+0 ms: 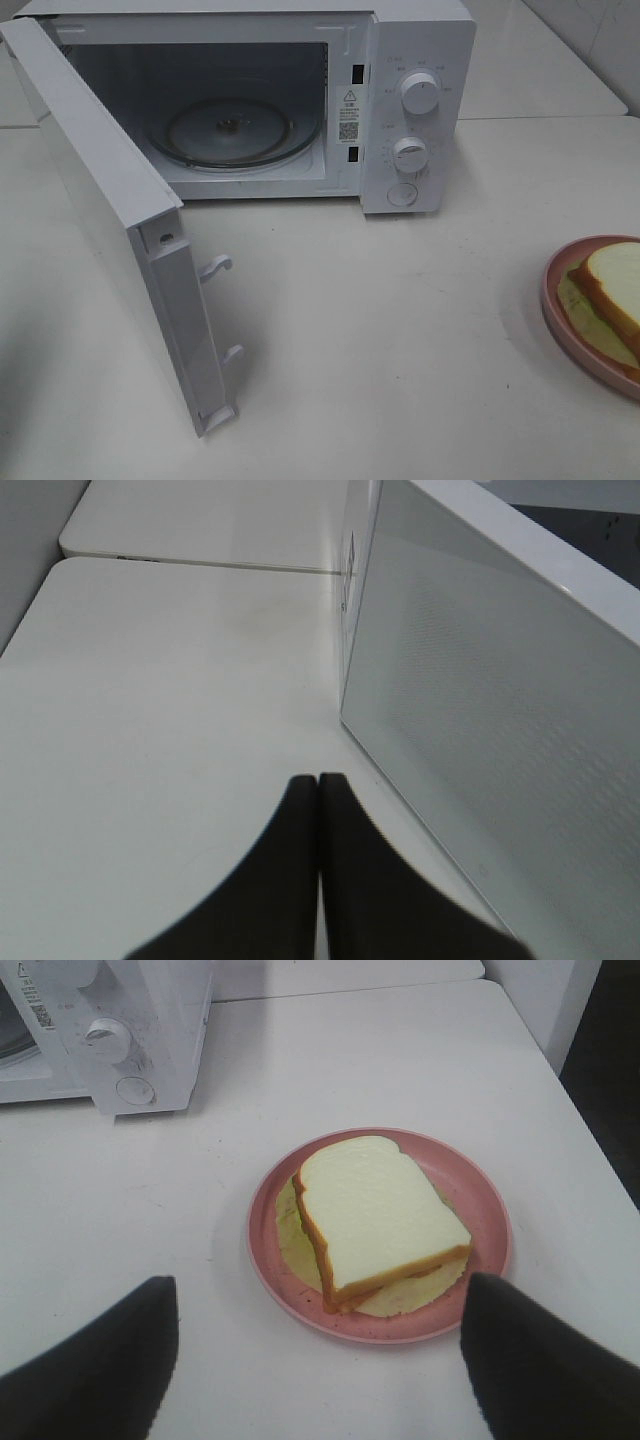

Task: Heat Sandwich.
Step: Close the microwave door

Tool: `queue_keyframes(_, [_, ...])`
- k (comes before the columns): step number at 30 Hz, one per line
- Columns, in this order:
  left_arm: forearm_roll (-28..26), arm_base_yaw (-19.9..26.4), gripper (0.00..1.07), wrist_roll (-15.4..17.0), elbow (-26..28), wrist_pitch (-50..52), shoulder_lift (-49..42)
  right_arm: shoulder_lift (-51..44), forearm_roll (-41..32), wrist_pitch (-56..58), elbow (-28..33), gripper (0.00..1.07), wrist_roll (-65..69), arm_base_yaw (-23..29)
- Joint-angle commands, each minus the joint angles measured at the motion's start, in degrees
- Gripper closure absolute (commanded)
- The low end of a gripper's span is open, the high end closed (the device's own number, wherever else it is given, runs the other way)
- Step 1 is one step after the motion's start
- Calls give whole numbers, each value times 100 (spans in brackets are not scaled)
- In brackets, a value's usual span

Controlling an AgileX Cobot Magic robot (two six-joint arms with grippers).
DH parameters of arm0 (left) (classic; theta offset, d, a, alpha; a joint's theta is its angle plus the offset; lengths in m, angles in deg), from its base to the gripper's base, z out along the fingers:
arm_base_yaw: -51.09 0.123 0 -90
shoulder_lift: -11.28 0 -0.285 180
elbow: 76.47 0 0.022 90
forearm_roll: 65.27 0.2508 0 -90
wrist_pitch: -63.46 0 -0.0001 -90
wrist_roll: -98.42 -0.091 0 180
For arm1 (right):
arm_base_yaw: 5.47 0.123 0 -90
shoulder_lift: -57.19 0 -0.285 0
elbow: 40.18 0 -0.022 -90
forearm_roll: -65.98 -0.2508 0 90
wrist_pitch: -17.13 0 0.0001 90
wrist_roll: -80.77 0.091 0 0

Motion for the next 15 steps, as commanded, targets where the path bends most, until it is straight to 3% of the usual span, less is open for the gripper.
queue_keyframes(1, [-103,17,107,0,-235,1003,464,-160,29,-74,0,31,17,-34])
queue_keyframes(11, [-46,-11,107,-6,-945,3713,1748,-160,29,-74,0,31,17,-34])
queue_keyframes(15, [281,-11,107,-6,-1192,5260,2464,-160,29,-74,0,31,17,-34])
